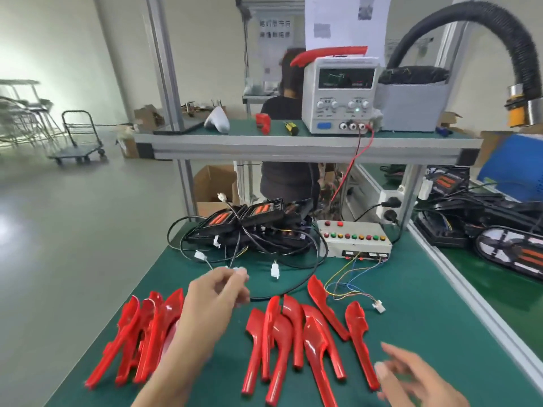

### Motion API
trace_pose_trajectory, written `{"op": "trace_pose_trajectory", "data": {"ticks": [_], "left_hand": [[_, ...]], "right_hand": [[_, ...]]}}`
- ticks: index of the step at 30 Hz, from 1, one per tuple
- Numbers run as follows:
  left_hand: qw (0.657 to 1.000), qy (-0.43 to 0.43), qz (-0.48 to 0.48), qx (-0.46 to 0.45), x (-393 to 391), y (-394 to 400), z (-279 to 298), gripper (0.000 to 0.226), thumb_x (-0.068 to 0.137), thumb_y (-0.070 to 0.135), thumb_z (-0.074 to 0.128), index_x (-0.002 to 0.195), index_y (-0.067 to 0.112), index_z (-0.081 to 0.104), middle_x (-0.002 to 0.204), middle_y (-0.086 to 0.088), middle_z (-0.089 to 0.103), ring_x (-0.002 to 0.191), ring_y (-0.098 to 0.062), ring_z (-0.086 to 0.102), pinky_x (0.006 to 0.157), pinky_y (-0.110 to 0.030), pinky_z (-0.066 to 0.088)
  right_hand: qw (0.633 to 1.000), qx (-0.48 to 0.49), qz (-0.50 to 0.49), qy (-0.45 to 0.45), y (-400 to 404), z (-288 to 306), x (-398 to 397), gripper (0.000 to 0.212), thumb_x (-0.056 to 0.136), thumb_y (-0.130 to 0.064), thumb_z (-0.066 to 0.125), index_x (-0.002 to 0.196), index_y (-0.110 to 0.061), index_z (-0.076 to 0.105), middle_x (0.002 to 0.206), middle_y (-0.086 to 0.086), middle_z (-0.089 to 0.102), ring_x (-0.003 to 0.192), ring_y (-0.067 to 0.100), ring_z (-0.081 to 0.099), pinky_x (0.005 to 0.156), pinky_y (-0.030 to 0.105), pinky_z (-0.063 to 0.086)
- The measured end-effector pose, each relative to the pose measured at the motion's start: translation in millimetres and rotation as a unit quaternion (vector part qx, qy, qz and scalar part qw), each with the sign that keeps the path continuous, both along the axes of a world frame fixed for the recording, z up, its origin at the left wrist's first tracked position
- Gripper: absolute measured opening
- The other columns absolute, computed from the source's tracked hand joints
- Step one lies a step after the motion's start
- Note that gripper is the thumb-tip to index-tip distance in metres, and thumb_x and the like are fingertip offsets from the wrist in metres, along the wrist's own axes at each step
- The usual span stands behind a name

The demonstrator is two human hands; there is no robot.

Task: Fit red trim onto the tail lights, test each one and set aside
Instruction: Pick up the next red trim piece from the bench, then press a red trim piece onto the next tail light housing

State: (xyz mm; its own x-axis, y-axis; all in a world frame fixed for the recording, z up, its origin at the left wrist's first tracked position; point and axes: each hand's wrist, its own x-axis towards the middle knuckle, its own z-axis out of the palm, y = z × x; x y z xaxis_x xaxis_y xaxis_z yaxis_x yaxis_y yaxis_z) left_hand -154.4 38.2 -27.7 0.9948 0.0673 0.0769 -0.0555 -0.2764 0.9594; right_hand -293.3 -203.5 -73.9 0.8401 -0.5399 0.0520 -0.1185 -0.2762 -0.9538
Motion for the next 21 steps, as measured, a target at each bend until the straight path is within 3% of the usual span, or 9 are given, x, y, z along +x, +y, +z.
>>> {"op": "trace_pose_trajectory", "data": {"ticks": [3,7,9,12,15,21], "left_hand": [[0.979,0.130,-0.001,-0.156,70.3,-21.2,7.9,0.031,0.098,0.041,0.064,0.093,0.011,0.074,0.074,-0.005,0.077,0.068,-0.019,0.075,0.079,-0.035,0.058],[0.912,0.277,-0.036,-0.301,142.0,-49.9,17.2,0.061,0.100,0.047,0.059,0.133,-0.004,0.053,0.113,-0.016,0.071,0.096,-0.027,0.071,0.084,-0.040,0.057],[0.891,0.289,-0.004,-0.350,163.8,-62.6,17.8,0.068,0.099,0.044,0.062,0.144,-0.004,0.045,0.130,-0.021,0.064,0.108,-0.032,0.068,0.079,-0.040,0.058],[0.867,0.289,0.042,-0.405,183.1,-78.1,17.8,0.062,0.098,0.037,0.067,0.146,0.003,0.047,0.144,-0.022,0.054,0.121,-0.034,0.064,0.076,-0.041,0.061],[0.867,0.270,0.044,-0.416,192.5,-85.8,14.2,0.050,0.101,0.025,0.064,0.145,0.007,0.050,0.148,-0.022,0.050,0.128,-0.036,0.059,0.089,-0.043,0.058],[0.865,0.263,0.045,-0.425,195.2,-83.7,10.7,0.042,0.102,0.017,0.060,0.137,-0.006,0.052,0.138,-0.026,0.058,0.123,-0.039,0.062,0.087,-0.044,0.057]], "right_hand": [[1.000,0.008,0.021,-0.017,9.2,-1.0,16.5,0.029,0.076,-0.001,0.084,0.081,-0.029,0.078,0.063,-0.009,0.072,0.048,0.015,0.069,0.060,0.012,0.052],[0.995,-0.039,0.086,-0.018,10.6,-7.8,26.7,0.039,0.076,-0.007,0.084,0.071,-0.045,0.078,0.062,-0.004,0.073,0.050,0.016,0.069,0.055,0.011,0.050],[0.995,-0.040,0.087,-0.032,13.4,-13.4,31.1,0.042,0.077,-0.008,0.084,0.074,-0.049,0.077,0.061,-0.002,0.073,0.050,0.019,0.068,0.053,0.012,0.050],[0.993,-0.063,0.097,-0.037,10.7,-17.2,35.7,0.041,0.074,-0.013,0.087,0.078,-0.053,0.076,0.056,-0.009,0.069,0.044,0.011,0.062,0.050,0.013,0.048],[0.990,-0.093,0.101,-0.034,5.6,-15.5,37.0,0.040,0.073,-0.017,0.086,0.079,-0.055,0.075,0.055,-0.013,0.068,0.040,0.003,0.056,0.048,0.009,0.045],[0.990,-0.090,0.107,-0.021,0.1,-16.6,36.6,0.039,0.075,-0.016,0.086,0.078,-0.054,0.075,0.055,-0.009,0.068,0.047,0.016,0.063,0.052,0.011,0.046]]}}
